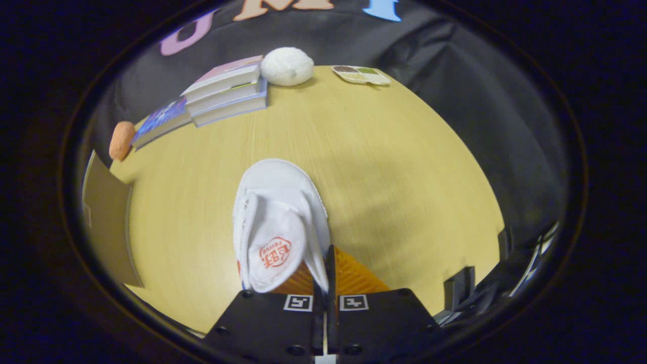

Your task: Open the storage box then place both shoes into the box .Put the left shoe in first, then the right shoe, with the right side of both shoes facing outward in a uniform manner.

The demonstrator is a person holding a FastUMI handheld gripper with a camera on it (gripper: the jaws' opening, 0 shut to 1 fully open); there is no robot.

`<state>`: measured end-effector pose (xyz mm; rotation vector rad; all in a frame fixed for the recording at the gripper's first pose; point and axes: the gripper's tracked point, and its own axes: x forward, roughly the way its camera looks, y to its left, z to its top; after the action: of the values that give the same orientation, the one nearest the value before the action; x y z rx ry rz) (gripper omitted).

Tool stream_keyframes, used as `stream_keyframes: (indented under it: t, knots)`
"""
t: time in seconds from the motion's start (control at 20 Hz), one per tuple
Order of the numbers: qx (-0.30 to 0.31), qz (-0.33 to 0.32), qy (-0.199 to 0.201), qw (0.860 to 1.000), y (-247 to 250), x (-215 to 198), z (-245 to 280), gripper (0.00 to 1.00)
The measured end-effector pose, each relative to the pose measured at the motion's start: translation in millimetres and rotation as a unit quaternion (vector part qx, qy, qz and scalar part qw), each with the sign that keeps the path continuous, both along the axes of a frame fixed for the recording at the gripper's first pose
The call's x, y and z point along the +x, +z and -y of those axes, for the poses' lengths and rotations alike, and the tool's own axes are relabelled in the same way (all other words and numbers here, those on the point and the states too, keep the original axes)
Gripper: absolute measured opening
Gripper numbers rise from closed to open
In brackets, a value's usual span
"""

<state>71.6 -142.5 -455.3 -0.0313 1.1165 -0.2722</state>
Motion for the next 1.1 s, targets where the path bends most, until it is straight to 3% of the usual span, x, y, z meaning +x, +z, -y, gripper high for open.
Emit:
stream_keyframes:
  t: [0.15,0.3,0.8,1.1]
  knots:
    - [0.089,-0.016,-0.064,0.994,0.4,-7.4,-13.1,0.05]
    - [0.197,-0.033,-0.111,0.974,0.3,-19.0,-47.4,0.05]
    - [0.330,-0.051,-0.088,0.938,63.5,-22.6,-195.1,0.05]
    - [0.379,-0.002,-0.027,0.925,140.2,-5.0,-293.6,0.05]
